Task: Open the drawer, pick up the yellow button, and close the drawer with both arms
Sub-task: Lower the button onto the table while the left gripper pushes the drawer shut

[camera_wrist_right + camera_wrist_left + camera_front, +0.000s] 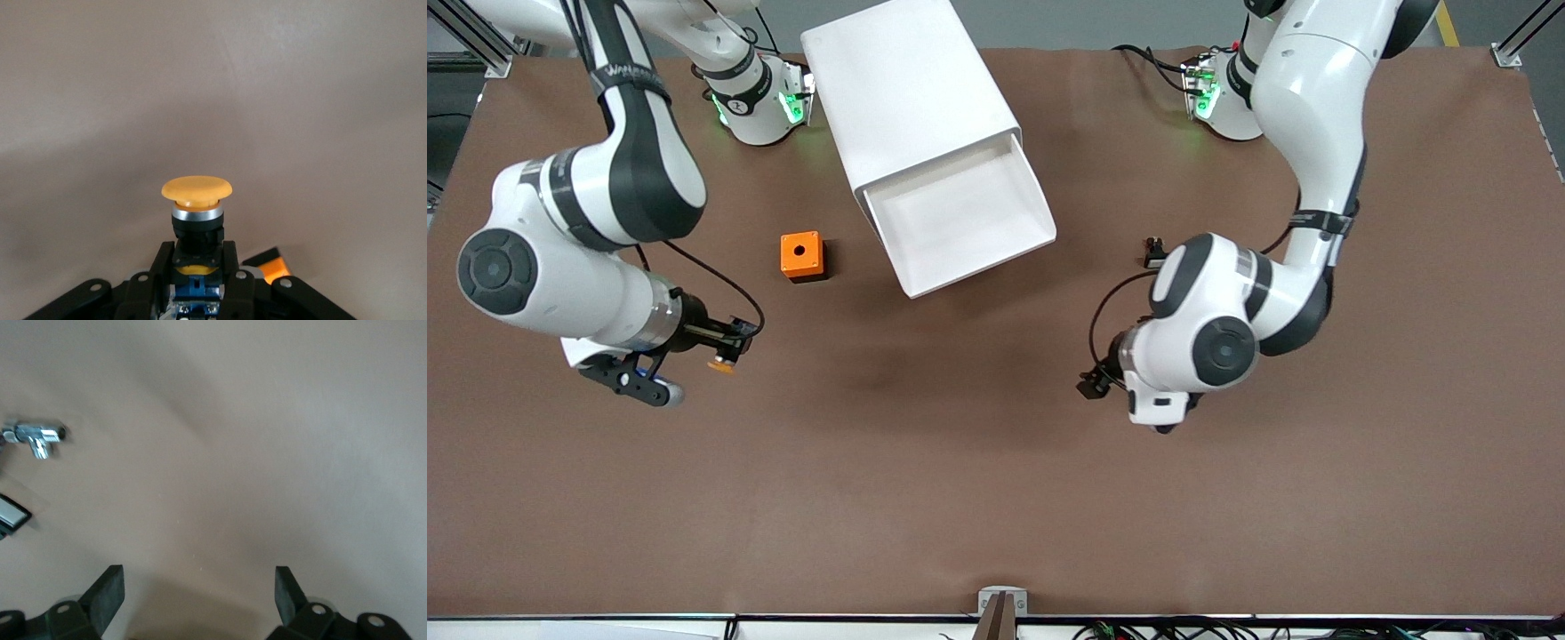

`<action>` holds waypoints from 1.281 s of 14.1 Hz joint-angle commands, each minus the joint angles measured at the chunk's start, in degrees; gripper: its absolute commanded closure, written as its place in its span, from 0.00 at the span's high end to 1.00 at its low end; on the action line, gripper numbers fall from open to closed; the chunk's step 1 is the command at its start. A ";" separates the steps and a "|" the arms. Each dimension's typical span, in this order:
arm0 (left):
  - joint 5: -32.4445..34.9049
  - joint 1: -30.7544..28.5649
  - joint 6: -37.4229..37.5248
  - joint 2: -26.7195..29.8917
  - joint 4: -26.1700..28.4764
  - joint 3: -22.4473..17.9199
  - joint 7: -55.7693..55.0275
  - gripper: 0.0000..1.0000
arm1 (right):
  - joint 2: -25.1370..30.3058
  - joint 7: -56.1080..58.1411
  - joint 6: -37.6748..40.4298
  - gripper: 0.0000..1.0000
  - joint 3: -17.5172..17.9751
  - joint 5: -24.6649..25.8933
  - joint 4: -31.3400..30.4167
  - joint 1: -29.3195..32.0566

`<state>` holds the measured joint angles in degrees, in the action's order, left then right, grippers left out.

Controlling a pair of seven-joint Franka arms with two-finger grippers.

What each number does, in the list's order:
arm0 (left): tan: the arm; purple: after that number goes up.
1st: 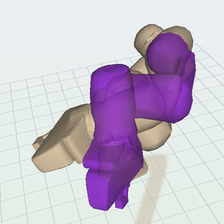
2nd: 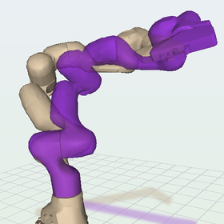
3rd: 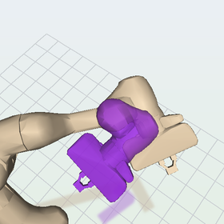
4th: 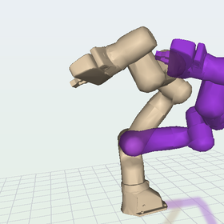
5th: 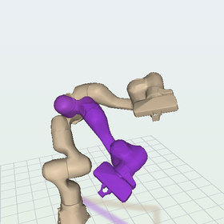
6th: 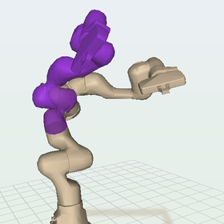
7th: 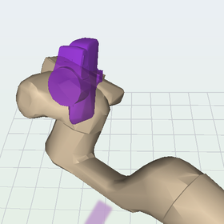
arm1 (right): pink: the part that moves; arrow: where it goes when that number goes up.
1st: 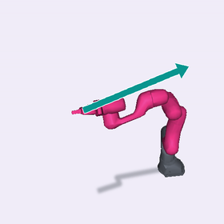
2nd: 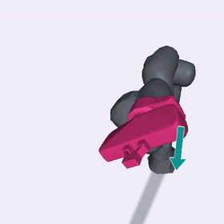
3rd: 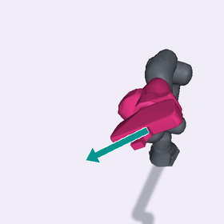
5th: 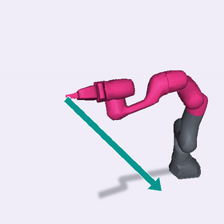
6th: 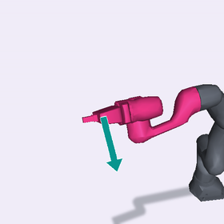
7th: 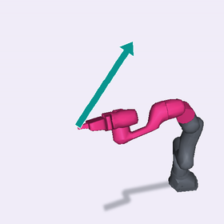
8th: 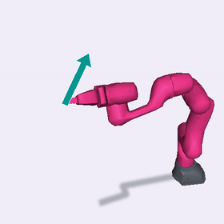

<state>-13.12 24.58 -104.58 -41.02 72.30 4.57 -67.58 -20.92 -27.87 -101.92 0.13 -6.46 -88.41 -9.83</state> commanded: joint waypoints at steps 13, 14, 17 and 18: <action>2.57 14.08 1.39 9.63 10.49 -0.08 -1.32 0.99 | -14.32 26.12 -19.96 0.04 0.40 7.24 -4.65 11.59; 3.18 14.87 1.39 9.99 10.58 -0.08 -1.32 0.99 | -14.41 26.12 -22.07 0.04 0.40 8.73 -5.97 11.59; 5.03 17.86 1.31 9.99 11.55 0.00 -1.24 0.99 | -14.41 27.69 -25.59 0.04 0.40 11.38 -8.09 11.85; 5.03 18.56 1.13 9.90 12.07 0.00 -1.23 0.99 | -14.41 28.39 -28.65 0.04 0.40 11.38 -10.19 12.02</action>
<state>-9.37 41.62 -103.10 -32.35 81.76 4.78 -68.40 -36.30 -1.30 -126.84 -0.04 3.59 -95.29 1.32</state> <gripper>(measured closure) 0.004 0.665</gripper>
